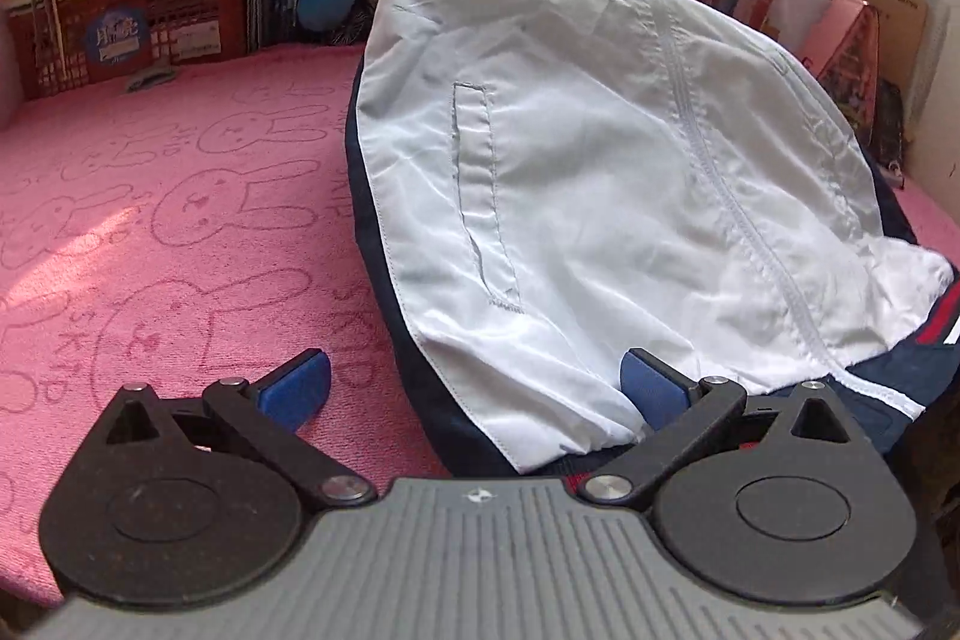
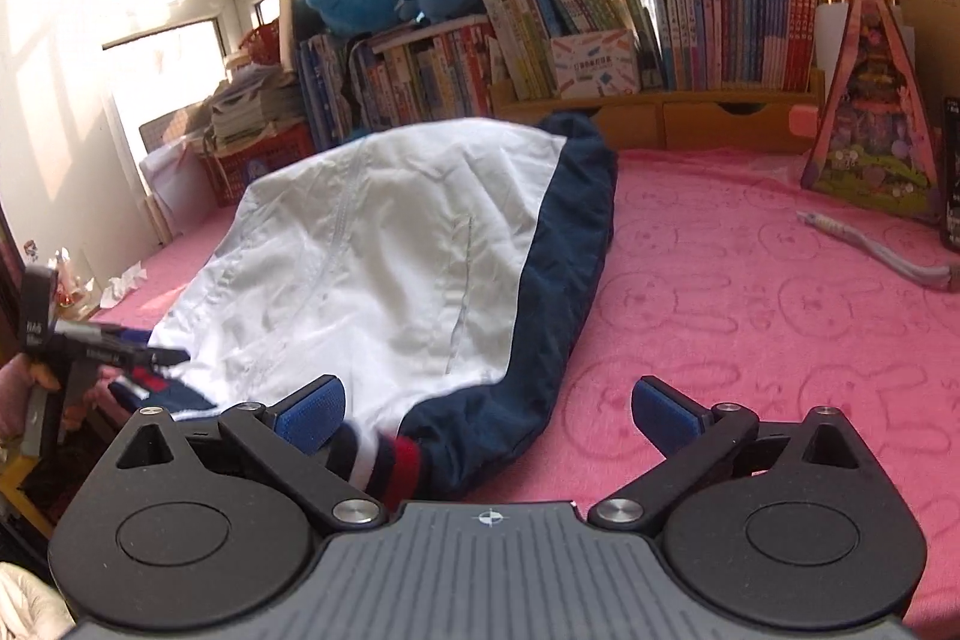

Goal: Fold clothes

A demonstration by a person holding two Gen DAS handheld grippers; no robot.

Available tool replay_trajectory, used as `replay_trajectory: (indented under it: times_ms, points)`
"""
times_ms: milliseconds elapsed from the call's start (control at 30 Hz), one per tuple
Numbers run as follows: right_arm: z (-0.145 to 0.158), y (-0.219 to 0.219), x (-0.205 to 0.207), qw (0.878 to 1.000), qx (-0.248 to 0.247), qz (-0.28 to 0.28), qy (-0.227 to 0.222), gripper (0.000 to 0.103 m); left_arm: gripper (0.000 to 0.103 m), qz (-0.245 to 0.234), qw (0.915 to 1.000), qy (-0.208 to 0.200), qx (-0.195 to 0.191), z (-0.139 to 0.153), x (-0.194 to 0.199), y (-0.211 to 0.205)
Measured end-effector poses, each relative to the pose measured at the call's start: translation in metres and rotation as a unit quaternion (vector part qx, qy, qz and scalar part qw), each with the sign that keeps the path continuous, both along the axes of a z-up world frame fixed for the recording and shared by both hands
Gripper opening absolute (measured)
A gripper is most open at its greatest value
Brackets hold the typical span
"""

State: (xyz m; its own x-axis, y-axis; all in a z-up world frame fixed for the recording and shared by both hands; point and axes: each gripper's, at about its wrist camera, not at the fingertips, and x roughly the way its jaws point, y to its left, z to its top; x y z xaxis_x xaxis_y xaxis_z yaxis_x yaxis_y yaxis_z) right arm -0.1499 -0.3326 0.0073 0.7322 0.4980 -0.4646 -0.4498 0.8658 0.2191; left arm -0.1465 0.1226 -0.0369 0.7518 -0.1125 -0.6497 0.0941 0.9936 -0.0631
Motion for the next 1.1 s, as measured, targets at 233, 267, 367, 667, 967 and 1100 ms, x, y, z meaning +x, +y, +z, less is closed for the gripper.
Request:
replay_trajectory:
  times_ms: [233, 267, 367, 667, 967, 1100]
  points:
    - [0.049, 0.086, 0.126, 0.996, -0.016, -0.053, -0.076, 0.103, 0.103, 0.005, 0.9996, -0.022, 0.015, -0.004, -0.006, -0.004]
    - [0.048, 0.106, 0.142, 0.995, -0.032, -0.051, -0.075, 0.103, 0.103, 0.006, 0.9996, -0.025, 0.016, -0.004, -0.006, -0.005]
    - [0.043, 0.168, 0.189, 0.993, -0.081, -0.048, -0.072, 0.099, 0.103, 0.007, 0.9994, -0.030, 0.015, -0.005, -0.006, -0.006]
    - [-0.011, 0.261, 0.255, 0.980, -0.195, -0.018, 0.018, 0.080, 0.103, 0.008, 0.9991, -0.038, -0.016, 0.004, -0.008, -0.002]
    - [-0.042, 0.218, 0.138, 0.988, -0.152, 0.006, -0.004, 0.077, 0.103, -0.027, 0.9849, -0.144, -0.092, 0.072, 0.033, -0.004]
    - [-0.058, 0.228, 0.103, 0.982, -0.188, 0.016, -0.030, 0.077, 0.103, -0.040, 0.9789, -0.183, -0.083, 0.086, 0.056, -0.035]
